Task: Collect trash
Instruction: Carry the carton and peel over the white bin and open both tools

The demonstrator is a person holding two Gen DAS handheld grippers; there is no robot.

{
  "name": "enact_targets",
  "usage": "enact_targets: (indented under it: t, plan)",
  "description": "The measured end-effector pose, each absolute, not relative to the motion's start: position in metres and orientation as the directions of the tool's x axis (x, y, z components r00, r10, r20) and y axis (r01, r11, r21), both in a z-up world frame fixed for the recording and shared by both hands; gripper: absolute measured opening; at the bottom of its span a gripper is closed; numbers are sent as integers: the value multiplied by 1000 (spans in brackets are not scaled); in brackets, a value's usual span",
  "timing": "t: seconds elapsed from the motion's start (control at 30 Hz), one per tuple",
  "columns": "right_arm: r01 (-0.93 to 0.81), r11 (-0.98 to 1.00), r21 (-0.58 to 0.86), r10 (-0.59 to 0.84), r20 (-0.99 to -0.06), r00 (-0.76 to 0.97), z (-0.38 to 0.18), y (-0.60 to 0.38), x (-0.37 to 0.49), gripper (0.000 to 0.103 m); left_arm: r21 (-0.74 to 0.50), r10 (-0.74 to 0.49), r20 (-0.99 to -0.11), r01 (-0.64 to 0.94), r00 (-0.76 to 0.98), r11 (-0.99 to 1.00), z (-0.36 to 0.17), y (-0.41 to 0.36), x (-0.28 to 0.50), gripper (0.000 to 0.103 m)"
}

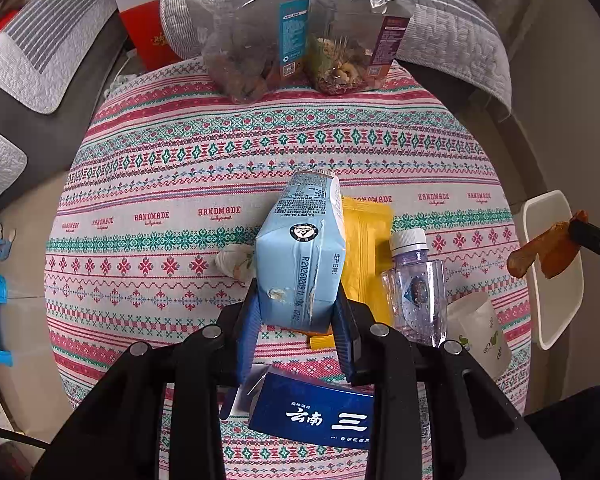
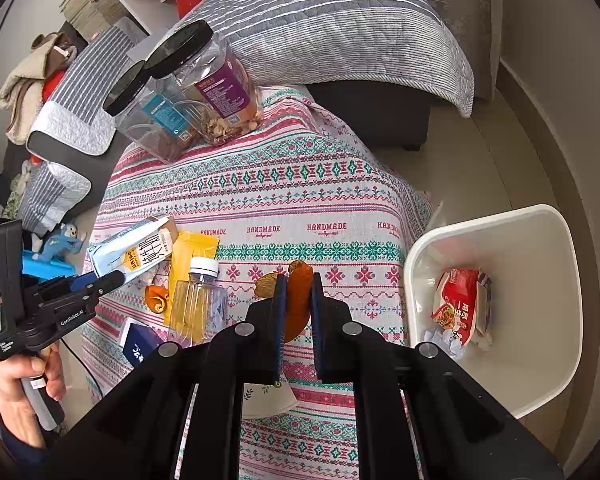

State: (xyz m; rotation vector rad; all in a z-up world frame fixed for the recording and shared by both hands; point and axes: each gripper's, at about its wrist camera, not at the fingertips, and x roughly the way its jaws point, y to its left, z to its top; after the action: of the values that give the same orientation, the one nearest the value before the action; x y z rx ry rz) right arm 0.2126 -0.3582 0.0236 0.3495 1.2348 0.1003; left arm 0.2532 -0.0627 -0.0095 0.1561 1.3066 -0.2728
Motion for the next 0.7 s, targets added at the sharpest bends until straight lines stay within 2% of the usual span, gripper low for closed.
enact_targets:
  t: [0.27, 0.47, 0.7]
  plan:
    - [118, 937, 328, 264, -888, 377, 43, -375, 202, 10, -94, -185, -933, 287, 309, 953, 28, -81, 232, 33]
    - [98, 934, 344, 278, -872, 403, 57, -384, 193, 10, -131, -257, -904, 351, 341, 927, 52, -112, 209, 33]
    - [145, 932, 332, 242, -869, 431, 70, -411, 179, 10, -218, -357, -886, 413, 297, 884, 53, -157, 185, 33]
